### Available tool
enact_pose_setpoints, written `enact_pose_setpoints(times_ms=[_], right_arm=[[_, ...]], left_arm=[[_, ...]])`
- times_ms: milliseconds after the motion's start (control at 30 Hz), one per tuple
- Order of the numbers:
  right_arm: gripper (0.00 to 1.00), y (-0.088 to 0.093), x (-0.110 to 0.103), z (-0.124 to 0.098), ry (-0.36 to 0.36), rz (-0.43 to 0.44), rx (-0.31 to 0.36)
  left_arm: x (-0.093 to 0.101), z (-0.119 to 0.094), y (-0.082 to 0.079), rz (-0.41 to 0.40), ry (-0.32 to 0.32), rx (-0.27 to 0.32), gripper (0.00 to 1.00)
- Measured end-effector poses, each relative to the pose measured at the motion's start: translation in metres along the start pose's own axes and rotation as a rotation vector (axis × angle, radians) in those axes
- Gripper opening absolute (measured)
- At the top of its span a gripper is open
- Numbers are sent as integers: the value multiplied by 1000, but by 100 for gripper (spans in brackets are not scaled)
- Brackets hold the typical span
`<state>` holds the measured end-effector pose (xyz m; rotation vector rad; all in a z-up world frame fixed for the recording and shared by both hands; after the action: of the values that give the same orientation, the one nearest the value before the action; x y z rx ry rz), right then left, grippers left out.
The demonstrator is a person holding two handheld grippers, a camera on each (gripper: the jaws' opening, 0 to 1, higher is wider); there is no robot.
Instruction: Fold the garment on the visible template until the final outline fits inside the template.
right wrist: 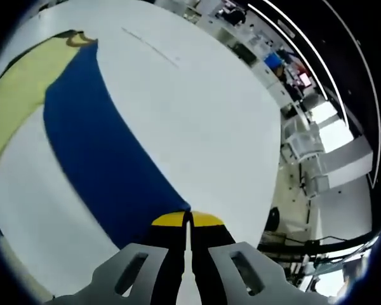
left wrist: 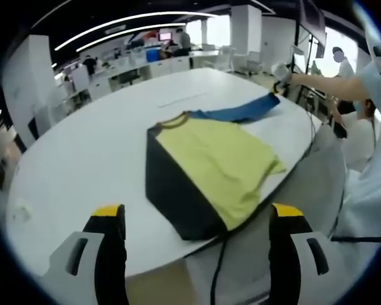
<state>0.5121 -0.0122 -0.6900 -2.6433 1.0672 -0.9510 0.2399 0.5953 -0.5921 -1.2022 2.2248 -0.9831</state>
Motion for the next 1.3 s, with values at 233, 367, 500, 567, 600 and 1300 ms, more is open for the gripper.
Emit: enact_pose_setpoints(times_ms=[233, 367, 500, 567, 600, 1300], right_arm=[[2, -2, 3, 6, 2, -29, -7], [2, 1, 3, 13, -8, -24, -18], [2, 7, 0, 19, -14, -16, -31], [2, 10, -1, 20, -22, -10, -40], [2, 12, -2, 22, -23, 0, -47], [2, 37, -13, 45, -66, 32, -110]], left_arm=[[2, 0, 1, -7, 4, -2, 90], [2, 4, 2, -8, 7, -19, 89], [2, 1, 2, -14, 6, -17, 89], [1, 1, 4, -15, 3, -23, 89], [1, 1, 4, -16, 2, -25, 89], [1, 5, 0, -7, 7, -46, 88]])
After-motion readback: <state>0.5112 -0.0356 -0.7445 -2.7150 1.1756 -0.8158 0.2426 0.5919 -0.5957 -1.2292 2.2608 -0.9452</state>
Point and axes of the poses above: the point that each gripper's makers call its tool centre point, and the gripper's own axes: z roughly forward along the fingers, x roughly to its right, y roughly out of its underside, the point moved 1 cm from there along -z, roughly backward along the fingers, and after that the axes turned 2 degrees about x, right-handed, at the moved point
